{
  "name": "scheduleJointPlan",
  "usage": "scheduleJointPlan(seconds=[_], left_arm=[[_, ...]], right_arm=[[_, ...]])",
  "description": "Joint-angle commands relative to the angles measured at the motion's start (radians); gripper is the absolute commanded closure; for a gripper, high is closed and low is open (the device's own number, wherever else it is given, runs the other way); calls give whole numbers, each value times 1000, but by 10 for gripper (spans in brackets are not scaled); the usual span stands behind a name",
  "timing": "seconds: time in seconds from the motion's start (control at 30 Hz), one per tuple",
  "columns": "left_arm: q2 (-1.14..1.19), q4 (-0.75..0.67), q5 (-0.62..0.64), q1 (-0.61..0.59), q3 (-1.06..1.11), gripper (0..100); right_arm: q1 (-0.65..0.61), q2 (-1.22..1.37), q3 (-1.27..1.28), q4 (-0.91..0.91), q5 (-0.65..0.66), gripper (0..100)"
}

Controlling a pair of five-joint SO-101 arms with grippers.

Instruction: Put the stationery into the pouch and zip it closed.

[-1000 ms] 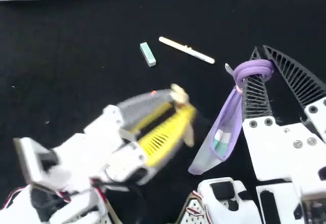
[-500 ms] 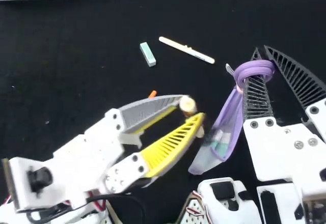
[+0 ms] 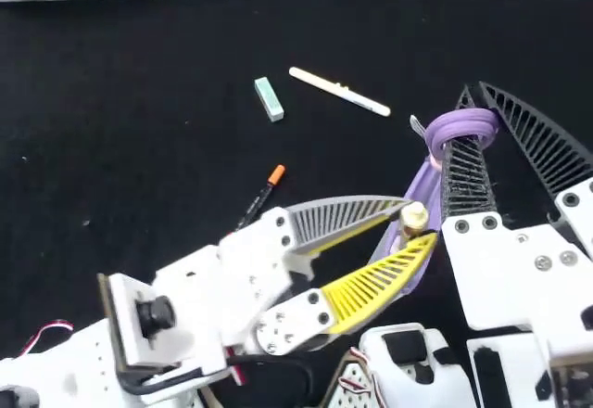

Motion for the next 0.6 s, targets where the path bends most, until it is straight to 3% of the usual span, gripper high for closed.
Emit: scheduleJointPlan(seconds=[0.0, 0.17, 0.27, 0.57], left_arm=[[14, -143, -21, 12, 76, 971], [5, -313, -206, 18, 245, 971], [5, -397, -229, 15, 298, 971], [5, -238, -227, -15, 331, 968]], right_arm=[[-11, -8, 1, -28, -5, 988], [-11, -8, 5, -29, -3, 988], [-11, -7, 5, -29, -3, 988], [-11, -5, 5, -29, -3, 988]])
